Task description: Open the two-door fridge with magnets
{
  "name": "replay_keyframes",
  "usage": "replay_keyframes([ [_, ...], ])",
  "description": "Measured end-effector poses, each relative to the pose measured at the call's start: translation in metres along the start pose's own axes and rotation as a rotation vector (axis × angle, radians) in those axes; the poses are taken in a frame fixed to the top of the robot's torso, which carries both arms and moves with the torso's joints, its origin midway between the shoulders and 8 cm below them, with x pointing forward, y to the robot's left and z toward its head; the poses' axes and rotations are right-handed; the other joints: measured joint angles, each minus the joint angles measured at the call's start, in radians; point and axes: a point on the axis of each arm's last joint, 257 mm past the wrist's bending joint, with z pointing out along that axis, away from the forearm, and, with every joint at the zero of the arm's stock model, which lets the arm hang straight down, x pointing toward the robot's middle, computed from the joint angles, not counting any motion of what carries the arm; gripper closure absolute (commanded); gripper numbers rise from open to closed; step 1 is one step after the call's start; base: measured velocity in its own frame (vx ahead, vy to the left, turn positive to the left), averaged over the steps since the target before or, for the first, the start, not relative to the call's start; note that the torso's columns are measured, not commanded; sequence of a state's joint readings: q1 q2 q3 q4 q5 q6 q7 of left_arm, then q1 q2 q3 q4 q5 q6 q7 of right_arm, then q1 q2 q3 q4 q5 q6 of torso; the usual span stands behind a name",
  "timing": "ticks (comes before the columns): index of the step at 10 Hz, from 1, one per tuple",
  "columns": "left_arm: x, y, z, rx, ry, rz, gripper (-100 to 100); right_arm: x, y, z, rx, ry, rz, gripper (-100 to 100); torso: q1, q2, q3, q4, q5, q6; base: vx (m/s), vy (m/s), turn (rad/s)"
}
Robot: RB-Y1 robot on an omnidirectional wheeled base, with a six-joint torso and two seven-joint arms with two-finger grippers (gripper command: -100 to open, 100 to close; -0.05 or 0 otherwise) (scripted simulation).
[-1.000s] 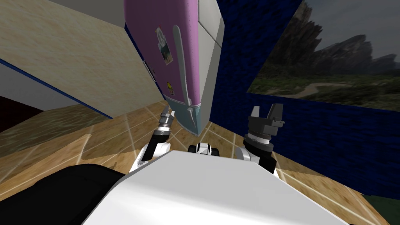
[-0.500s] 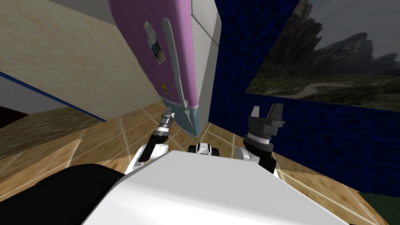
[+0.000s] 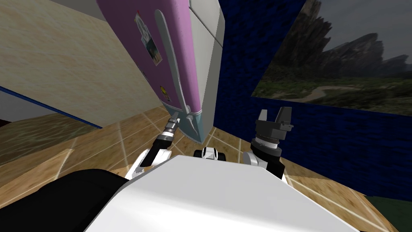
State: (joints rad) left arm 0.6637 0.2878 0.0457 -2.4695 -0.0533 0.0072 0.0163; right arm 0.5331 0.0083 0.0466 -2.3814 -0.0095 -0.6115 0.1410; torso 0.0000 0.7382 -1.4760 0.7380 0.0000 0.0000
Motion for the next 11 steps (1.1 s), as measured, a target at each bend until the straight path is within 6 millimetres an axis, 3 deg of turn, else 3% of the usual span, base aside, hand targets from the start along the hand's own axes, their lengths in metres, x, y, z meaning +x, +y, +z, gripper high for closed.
replay_keyframes([
  [7, 0.002, 0.046, -0.015, -0.181, 0.064, 0.106, -100, 0.000, 0.000, 0.000, 0.000, 0.000, 0.000, 0, -0.001, -0.001, -0.001, 0.000, 0.000, 0.000, 0.096, -0.017, -0.061],
  [11, 0.002, 0.045, -0.019, -0.213, 0.086, 0.145, -100, 0.000, 0.000, 0.000, 0.000, 0.000, 0.000, 0, 0.000, -0.002, -0.002, -0.001, 0.000, 0.000, 0.072, -0.008, -0.021],
])
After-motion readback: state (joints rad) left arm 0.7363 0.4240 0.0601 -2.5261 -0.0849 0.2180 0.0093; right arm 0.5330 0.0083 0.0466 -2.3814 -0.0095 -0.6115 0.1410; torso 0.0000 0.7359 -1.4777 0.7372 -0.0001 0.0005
